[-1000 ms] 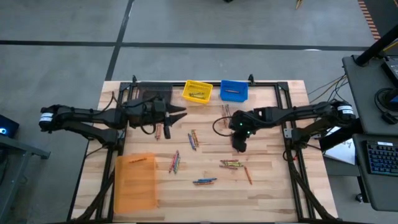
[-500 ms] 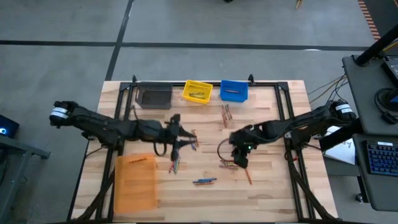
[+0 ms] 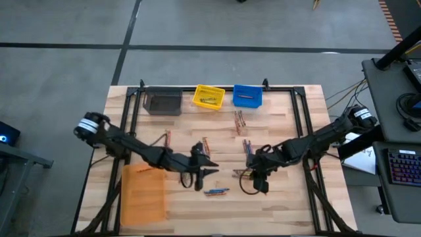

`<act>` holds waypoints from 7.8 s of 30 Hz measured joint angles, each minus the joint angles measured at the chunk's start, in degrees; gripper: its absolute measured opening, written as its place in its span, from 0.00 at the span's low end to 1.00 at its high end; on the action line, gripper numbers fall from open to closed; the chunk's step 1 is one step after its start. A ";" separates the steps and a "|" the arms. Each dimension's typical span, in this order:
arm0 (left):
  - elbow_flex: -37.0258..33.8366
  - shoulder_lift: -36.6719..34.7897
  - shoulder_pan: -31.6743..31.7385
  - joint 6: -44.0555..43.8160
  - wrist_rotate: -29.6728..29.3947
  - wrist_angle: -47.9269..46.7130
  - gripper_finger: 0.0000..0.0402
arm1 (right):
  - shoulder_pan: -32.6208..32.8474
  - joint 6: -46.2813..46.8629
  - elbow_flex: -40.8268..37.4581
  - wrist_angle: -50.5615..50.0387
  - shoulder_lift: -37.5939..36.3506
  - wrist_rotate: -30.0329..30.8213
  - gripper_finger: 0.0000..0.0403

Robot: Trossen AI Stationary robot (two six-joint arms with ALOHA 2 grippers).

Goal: Sort crayons
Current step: Put the blue crayon into the black bin, then put the orange crayon into the orange bin

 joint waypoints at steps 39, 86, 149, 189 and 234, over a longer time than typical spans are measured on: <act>13.74 22.43 -1.22 3.01 7.74 -10.20 0.29 | 0.16 -2.15 0.02 0.46 0.00 10.34 0.15; 13.35 25.63 0.52 2.50 10.44 -5.12 0.40 | 0.16 -1.52 0.04 0.44 0.01 12.08 0.15; 12.78 5.53 5.04 16.84 3.49 -37.84 0.00 | 0.16 -2.04 0.04 0.49 0.02 13.99 0.15; 9.33 -13.24 70.66 21.22 10.71 -57.78 0.00 | -30.89 -33.80 0.04 7.30 -12.11 20.53 0.15; 9.79 -3.15 71.03 45.03 15.62 -60.50 0.21 | -45.01 -49.06 0.37 21.90 -10.67 14.58 0.15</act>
